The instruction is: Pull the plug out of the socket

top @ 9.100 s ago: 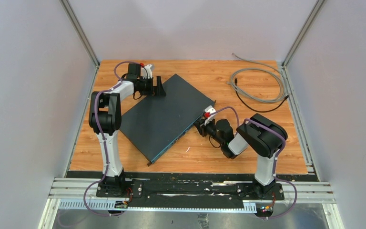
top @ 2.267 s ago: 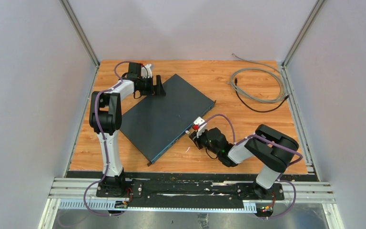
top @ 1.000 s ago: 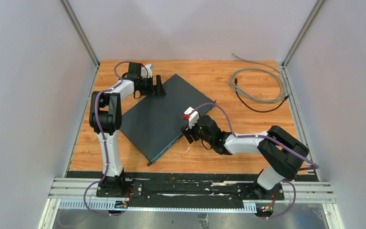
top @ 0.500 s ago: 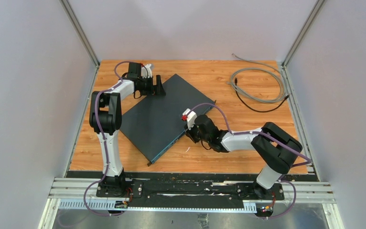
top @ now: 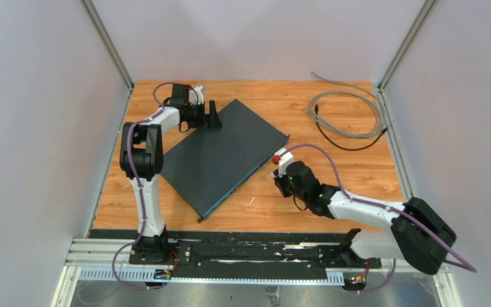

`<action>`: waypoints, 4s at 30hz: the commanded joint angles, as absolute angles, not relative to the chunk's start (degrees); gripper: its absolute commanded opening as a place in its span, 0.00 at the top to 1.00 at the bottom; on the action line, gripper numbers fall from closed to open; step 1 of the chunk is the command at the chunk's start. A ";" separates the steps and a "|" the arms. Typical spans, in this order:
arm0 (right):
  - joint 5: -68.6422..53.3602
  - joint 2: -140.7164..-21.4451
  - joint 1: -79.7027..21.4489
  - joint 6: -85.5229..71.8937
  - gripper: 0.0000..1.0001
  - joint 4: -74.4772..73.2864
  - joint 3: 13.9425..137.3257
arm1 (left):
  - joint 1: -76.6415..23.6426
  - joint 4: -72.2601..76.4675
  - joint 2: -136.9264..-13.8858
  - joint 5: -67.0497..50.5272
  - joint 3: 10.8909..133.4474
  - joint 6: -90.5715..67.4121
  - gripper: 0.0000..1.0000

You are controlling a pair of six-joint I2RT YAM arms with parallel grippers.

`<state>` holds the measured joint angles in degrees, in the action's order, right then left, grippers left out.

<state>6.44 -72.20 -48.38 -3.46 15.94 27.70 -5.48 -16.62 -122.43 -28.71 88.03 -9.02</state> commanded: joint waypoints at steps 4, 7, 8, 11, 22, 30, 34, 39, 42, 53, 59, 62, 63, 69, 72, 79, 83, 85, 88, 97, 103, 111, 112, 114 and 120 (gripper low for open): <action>17.19 -64.43 -35.27 -14.14 0.96 4.32 24.57 | -6.13 -28.51 -125.77 -28.03 85.77 -9.57 0.08; 17.35 -66.30 -28.48 -17.15 0.92 2.07 25.26 | -6.16 -28.51 -125.68 -27.95 85.61 -9.58 0.08; 17.09 -67.21 -27.11 -17.71 0.91 1.61 25.50 | -6.15 -28.55 -125.65 -27.98 85.61 -9.58 0.08; 17.72 -69.53 -25.75 -19.31 0.73 1.09 26.11 | -6.19 -28.55 -125.68 -28.04 85.64 -9.58 0.08; 14.90 -63.21 -28.01 -16.51 0.36 -1.20 28.26 | -6.17 -28.49 -125.62 -28.04 85.72 -9.49 0.08; 10.57 -63.33 -44.70 -8.82 0.34 15.44 26.81 | -6.15 -28.75 -125.67 -27.90 85.70 -9.67 0.08; 8.71 -70.25 -51.20 -9.09 0.36 21.16 28.93 | -6.16 -28.98 -125.47 -27.86 85.57 -9.58 0.10; 8.56 -76.27 -54.92 -9.63 0.37 23.62 31.51 | -6.09 -33.34 -123.01 -18.56 85.20 -7.63 0.10; 7.30 -77.44 -54.94 -10.46 0.37 24.99 31.55 | -5.01 -33.58 -119.23 -17.28 81.94 -6.30 0.07; -1.89 -82.69 -56.11 -12.12 0.38 31.13 32.35 | -0.79 -25.63 -103.15 -17.46 62.88 -8.79 0.04; -1.52 -85.85 -56.72 -12.28 0.39 31.72 33.69 | -0.79 -22.36 -103.23 -19.94 58.07 -8.60 0.04; -0.50 -86.89 -57.14 -13.34 0.40 32.57 34.09 | -0.79 -21.89 -104.73 -22.42 58.32 -8.50 0.06; -0.10 -87.18 -57.51 -13.67 0.41 32.99 34.15 | -0.79 -21.62 -104.77 -22.39 58.17 -8.67 0.07; 6.12 -90.49 -59.56 -15.69 0.44 35.76 35.17 | -0.79 -21.09 -104.85 -21.02 57.40 -9.35 0.07; 7.82 -91.97 -60.56 -14.85 0.45 36.37 36.17 | -0.79 -21.12 -105.09 -20.57 57.39 -9.36 0.07; 9.35 -94.31 -61.42 -14.67 0.50 36.73 37.86 | -0.79 -21.03 -105.56 -20.69 57.46 -9.66 0.08; 10.87 -95.20 -62.16 -14.53 0.50 37.18 38.07 | -0.79 -21.01 -105.81 -20.73 57.57 -9.76 0.08; 11.40 -95.59 -62.54 -14.30 0.51 37.68 38.12 | -0.79 -21.01 -105.82 -20.71 57.65 -9.76 0.08; 11.83 -96.37 -62.81 -14.35 0.52 38.35 38.42 | -0.79 -21.06 -105.86 -20.83 57.61 -9.84 0.08; 13.01 -97.60 -63.19 -12.56 0.59 42.91 38.38 | -0.79 -20.99 -105.99 -20.94 57.54 -9.84 0.09; 12.12 -98.25 -63.19 -10.03 0.70 49.16 36.93 | -0.79 -20.89 -106.17 -21.14 57.57 -9.84 0.09; 10.95 -98.59 -63.19 -8.06 0.93 58.89 31.64 | -0.79 -21.02 -106.35 -20.48 57.68 -10.02 0.09; 10.56 -98.68 -63.13 -8.17 0.95 59.32 30.83 | -0.79 -21.02 -106.33 -20.29 57.72 -10.10 0.09; 9.88 -99.25 -63.18 -8.79 0.96 60.85 29.38 | -0.79 -21.17 -106.55 -19.84 57.82 -10.26 0.09; 9.53 -100.05 -63.15 -11.70 0.95 65.84 24.86 | -0.79 -21.75 -107.29 -18.99 58.49 -10.63 0.09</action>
<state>9.58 -99.77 -62.65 -9.39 59.70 28.14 0.62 -10.90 -102.28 -19.81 61.41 -9.72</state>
